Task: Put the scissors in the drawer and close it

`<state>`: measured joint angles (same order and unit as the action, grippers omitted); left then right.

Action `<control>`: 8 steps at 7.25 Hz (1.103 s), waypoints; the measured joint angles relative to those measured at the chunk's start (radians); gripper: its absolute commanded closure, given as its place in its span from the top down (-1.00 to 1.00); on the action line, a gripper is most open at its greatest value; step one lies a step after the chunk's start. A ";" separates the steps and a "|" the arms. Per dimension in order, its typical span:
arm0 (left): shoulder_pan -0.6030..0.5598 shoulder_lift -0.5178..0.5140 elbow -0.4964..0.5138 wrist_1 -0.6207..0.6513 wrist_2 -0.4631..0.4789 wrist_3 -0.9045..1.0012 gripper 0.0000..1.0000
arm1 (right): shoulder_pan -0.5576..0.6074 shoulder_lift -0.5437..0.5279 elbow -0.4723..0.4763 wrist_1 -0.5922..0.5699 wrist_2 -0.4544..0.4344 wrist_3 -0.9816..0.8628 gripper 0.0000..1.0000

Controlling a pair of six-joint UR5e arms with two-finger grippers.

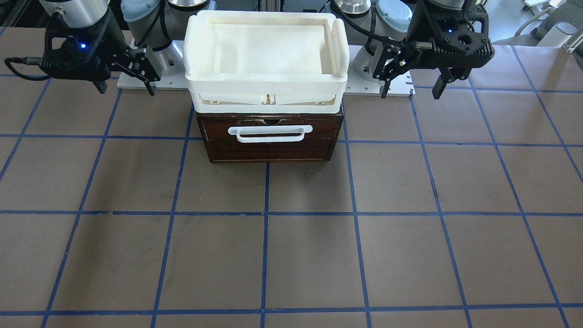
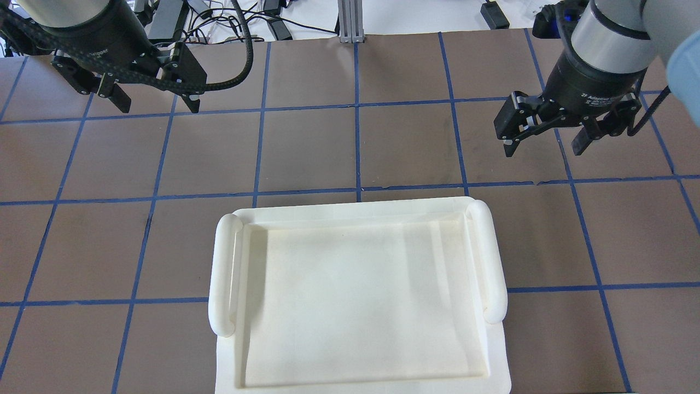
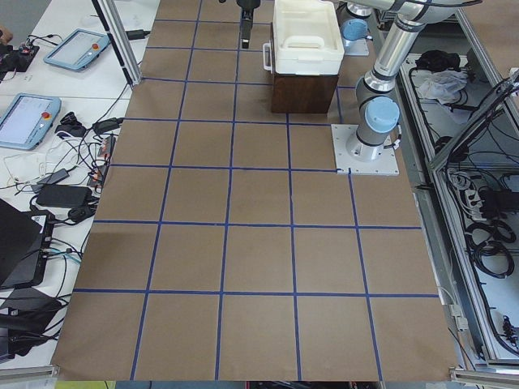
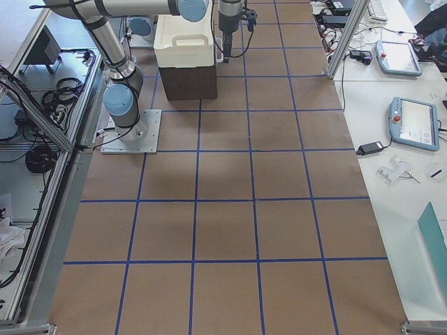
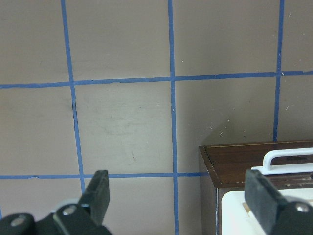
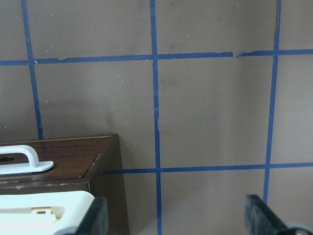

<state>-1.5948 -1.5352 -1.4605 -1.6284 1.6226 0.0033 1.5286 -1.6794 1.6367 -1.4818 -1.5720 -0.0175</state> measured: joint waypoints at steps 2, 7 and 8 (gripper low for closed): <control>-0.005 0.015 -0.020 0.025 -0.011 -0.001 1.00 | 0.000 0.000 0.000 0.000 0.000 0.000 1.00; 0.001 0.036 -0.012 -0.019 -0.039 0.002 1.00 | 0.001 0.000 0.000 0.000 0.000 0.004 1.00; 0.003 0.037 -0.010 -0.030 -0.038 0.002 1.00 | -0.001 0.000 0.000 0.000 -0.001 0.001 1.00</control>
